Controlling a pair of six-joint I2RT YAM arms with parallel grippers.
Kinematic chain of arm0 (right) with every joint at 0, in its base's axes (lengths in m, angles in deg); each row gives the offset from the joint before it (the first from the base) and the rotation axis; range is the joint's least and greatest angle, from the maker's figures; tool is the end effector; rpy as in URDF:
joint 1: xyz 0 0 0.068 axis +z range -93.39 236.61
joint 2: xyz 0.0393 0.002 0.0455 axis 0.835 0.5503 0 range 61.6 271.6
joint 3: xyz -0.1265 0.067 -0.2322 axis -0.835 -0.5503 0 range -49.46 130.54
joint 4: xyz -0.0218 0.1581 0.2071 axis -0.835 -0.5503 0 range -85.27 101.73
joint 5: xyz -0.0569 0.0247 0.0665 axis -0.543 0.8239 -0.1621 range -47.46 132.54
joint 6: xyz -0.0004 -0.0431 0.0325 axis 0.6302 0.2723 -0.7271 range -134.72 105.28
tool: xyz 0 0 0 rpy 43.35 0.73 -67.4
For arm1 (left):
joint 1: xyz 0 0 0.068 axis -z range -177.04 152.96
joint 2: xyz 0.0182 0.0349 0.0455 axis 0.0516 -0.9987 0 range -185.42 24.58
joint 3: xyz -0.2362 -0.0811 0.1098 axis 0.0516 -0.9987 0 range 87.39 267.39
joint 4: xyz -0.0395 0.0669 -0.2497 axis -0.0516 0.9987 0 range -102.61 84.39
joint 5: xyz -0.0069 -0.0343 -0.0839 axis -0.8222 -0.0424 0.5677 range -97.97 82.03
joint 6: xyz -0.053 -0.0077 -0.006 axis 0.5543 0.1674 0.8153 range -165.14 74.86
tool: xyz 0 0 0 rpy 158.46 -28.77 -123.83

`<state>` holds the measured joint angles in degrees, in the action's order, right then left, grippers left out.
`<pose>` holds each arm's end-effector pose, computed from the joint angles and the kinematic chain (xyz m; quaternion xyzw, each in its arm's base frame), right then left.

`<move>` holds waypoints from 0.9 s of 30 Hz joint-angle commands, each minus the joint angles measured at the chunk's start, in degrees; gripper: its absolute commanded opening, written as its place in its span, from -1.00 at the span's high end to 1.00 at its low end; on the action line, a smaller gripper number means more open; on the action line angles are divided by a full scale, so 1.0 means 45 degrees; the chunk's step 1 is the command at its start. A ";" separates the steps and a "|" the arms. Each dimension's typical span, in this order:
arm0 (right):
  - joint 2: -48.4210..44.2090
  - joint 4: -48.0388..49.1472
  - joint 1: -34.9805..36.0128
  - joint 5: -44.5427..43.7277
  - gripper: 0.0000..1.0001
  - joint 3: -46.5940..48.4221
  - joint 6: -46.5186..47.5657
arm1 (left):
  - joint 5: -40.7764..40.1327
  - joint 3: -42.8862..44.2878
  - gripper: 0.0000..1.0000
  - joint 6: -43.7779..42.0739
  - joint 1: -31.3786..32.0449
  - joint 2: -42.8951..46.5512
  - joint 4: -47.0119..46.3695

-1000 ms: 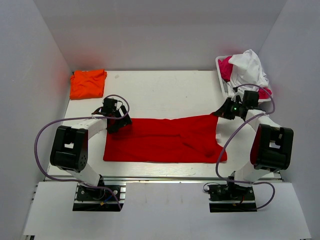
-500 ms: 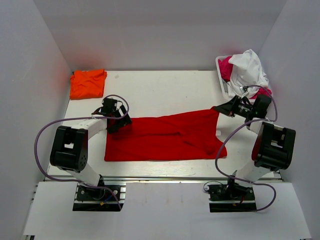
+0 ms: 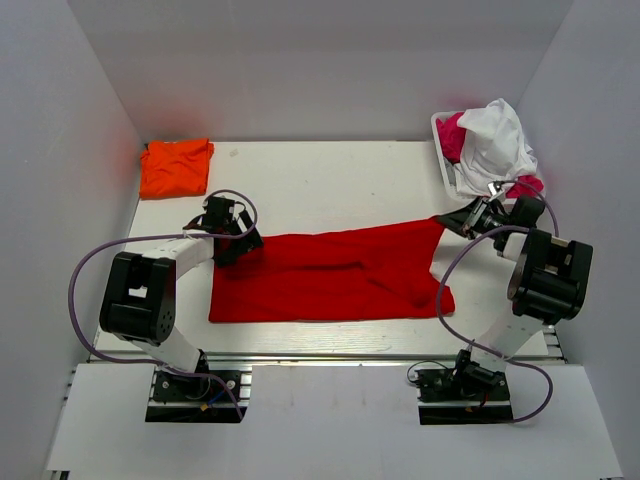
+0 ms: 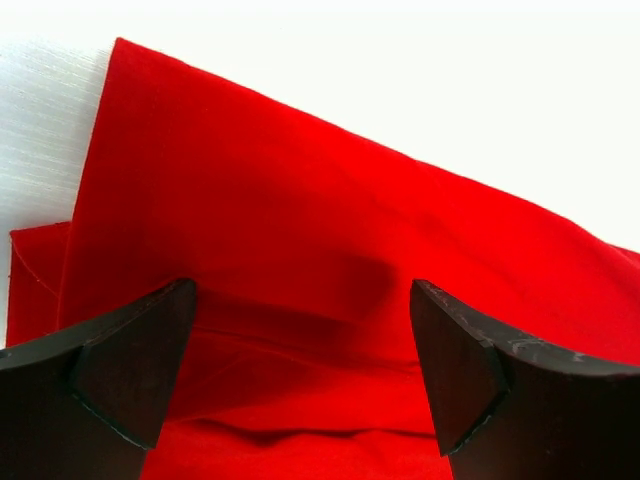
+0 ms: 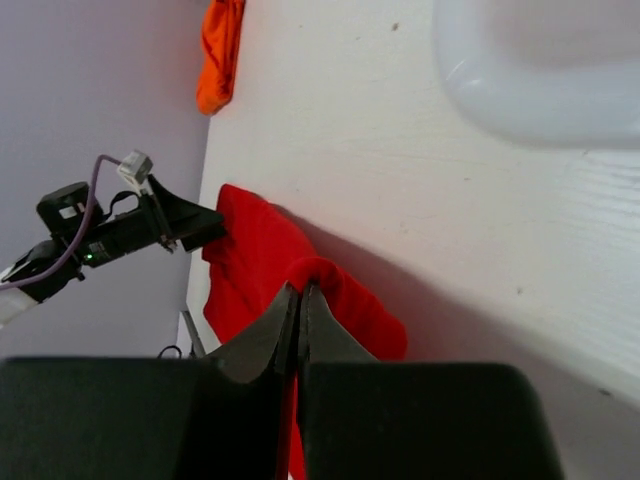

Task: Fold and stack the t-shirts
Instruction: Rotate the tshirt 90 degrees

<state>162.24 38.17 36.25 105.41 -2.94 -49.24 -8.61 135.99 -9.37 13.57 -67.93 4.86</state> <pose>0.3305 -0.0888 0.1675 0.0970 0.7723 0.4973 0.3831 0.2971 -0.0552 0.1544 -0.2124 0.9454 -0.0924 0.2293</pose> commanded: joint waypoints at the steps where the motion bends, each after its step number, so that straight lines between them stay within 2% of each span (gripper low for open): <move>1: 0.0523 -0.0795 -0.0105 -0.0612 1.00 0.1396 0.1284 | -0.0833 -0.1327 -1.00 -0.0019 -0.0268 -0.1259 0.2854; 2: 0.0661 -0.1203 -0.0105 -0.0631 0.89 0.1574 0.1440 | -0.0833 -0.1327 -1.00 -0.0019 -0.0268 -0.1259 0.2855; 3: 0.0798 -0.1767 -0.0105 -0.0728 0.61 0.1750 0.2099 | -0.0833 -0.1211 -1.00 -0.0019 -0.0268 -0.1259 0.2855; 5: 0.1209 -0.2763 -0.0105 -0.1039 0.34 0.2589 0.2475 | -0.0833 -0.1210 -1.00 -0.0019 -0.0268 -0.1259 0.2855; 8: 0.0957 -0.3802 -0.0085 -0.1391 0.13 0.3118 0.3548 | -0.0833 -0.1094 -1.00 -0.0019 -0.0268 -0.1123 0.2855; 12: -0.0253 -0.5539 0.0012 -0.2563 0.11 0.3217 0.4506 | -0.0950 -0.1093 -1.00 -0.0019 -0.0268 -0.0985 0.2855; 15: -0.1327 -0.6555 0.0441 -0.3383 -0.04 0.2807 0.5268 | -0.0950 -0.0976 -1.00 -0.0019 -0.0268 -0.0985 0.2971; 17: -0.2531 -0.7065 0.0986 -0.4457 -0.43 0.2283 0.5561 | -0.1066 -0.0704 -1.00 -0.0019 -0.0268 -0.0985 0.3088; 18: -0.2830 -0.7182 0.1318 -0.4730 -0.74 0.1873 0.5659 | -0.1068 -0.0702 -1.00 -0.0019 -0.0268 -0.0985 0.3089; 19: -0.3123 -0.7686 0.1515 -0.5352 -0.81 0.1521 0.5853 | -0.1068 -0.0528 -1.00 -0.0019 -0.0268 -0.0985 0.3205; 22: -0.4491 -0.8139 0.2433 -0.6391 -0.81 0.0506 0.5836 | -0.1068 -0.0196 -1.00 -0.0019 -0.0268 -0.0985 0.3207; 27: -0.5372 -0.9018 0.4033 -0.6608 -0.81 -0.0396 0.6460 | -0.1068 0.0449 -1.00 -0.0312 -0.0268 -0.0752 0.3324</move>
<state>138.37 2.63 51.42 79.20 -3.27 -23.25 -10.21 139.55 -9.39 13.48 -68.87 9.93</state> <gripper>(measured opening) 0.901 0.996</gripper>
